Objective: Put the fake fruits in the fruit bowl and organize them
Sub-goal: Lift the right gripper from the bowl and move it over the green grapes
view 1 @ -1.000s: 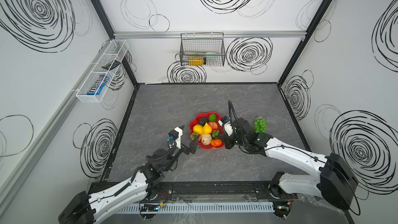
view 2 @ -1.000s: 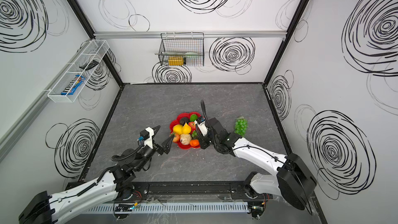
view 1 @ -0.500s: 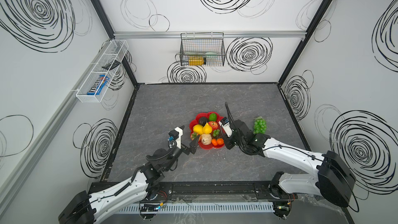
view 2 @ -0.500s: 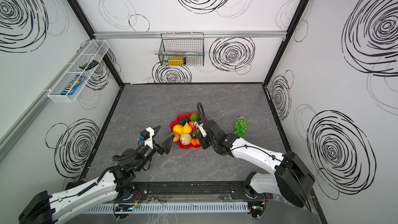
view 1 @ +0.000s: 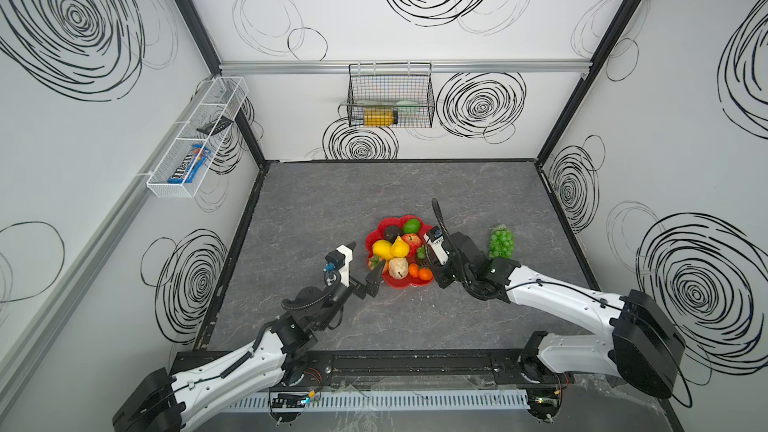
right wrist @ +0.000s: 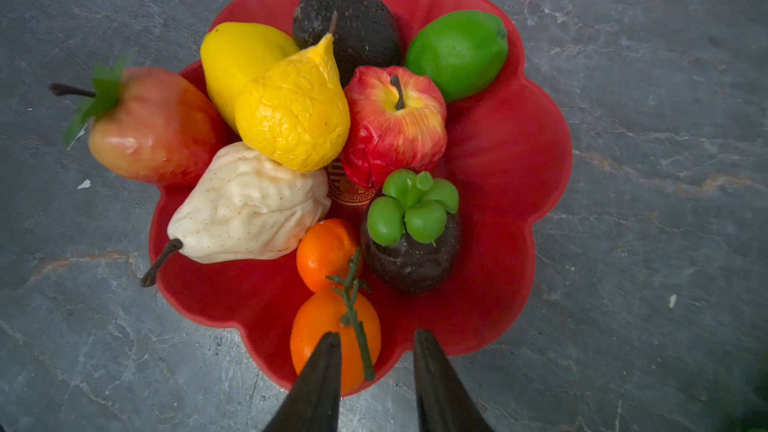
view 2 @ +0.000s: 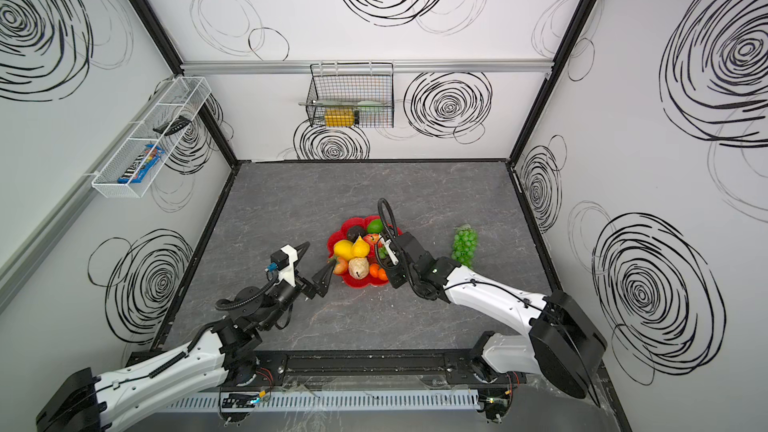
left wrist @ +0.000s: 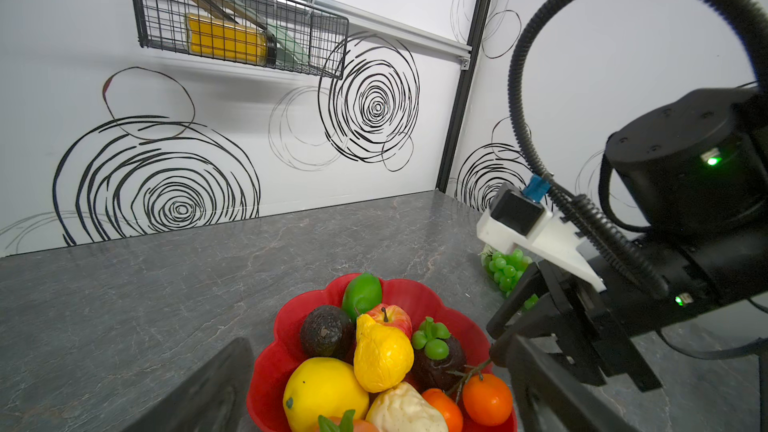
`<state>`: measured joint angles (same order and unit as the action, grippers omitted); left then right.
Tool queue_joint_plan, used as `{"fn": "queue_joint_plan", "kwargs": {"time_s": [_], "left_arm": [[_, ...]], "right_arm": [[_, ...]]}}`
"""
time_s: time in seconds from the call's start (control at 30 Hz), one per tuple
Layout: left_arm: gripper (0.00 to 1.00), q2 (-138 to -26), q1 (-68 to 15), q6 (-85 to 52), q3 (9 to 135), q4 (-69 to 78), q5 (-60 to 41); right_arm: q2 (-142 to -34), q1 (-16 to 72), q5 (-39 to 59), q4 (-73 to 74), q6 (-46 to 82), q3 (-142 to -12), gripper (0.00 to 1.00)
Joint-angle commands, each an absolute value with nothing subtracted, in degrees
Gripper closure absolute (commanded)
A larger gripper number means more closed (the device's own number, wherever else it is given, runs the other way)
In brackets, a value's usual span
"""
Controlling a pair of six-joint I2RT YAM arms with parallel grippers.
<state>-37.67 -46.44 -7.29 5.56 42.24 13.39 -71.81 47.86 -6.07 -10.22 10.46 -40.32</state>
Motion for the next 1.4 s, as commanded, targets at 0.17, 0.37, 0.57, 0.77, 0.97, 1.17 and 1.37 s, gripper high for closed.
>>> {"fn": "queue_joint_plan", "kwargs": {"time_s": [0.17, 0.37, 0.57, 0.77, 0.97, 1.17, 1.37], "left_arm": [[0.01, -37.1, -46.3, -7.0, 5.4, 45.9, 14.2], [0.01, -36.9, -46.4, -7.9, 5.5, 45.4, 15.5], [0.01, -36.2, -46.4, -8.8, 5.7, 44.0, 17.7], [0.01, -36.2, -46.3, -9.3, 6.0, 43.7, 17.6], [0.01, -36.2, -46.3, -9.5, 6.3, 43.4, 16.9], [0.01, -36.2, -46.4, -9.5, 6.4, 43.4, 16.4], [0.01, -36.3, -46.5, -9.7, 6.4, 43.6, 16.1]], "right_arm": [[-64.7, 47.3, -8.6, -12.4, 14.8, -42.5, 0.55], [-58.9, 31.9, -4.4, -14.2, 19.6, -42.3, 0.5], [-58.2, 12.4, -1.4, -15.7, 23.8, -40.1, 0.44], [-61.7, 1.8, 3.1, -10.8, 23.3, -38.2, 0.4], [-70.5, -2.7, 3.1, -8.8, 23.2, -40.7, 0.33], [-79.8, -8.1, 11.5, -7.1, 23.2, -44.3, 0.13], [-90.0, -9.8, 14.6, -9.2, 22.4, -49.9, 0.03]]}}
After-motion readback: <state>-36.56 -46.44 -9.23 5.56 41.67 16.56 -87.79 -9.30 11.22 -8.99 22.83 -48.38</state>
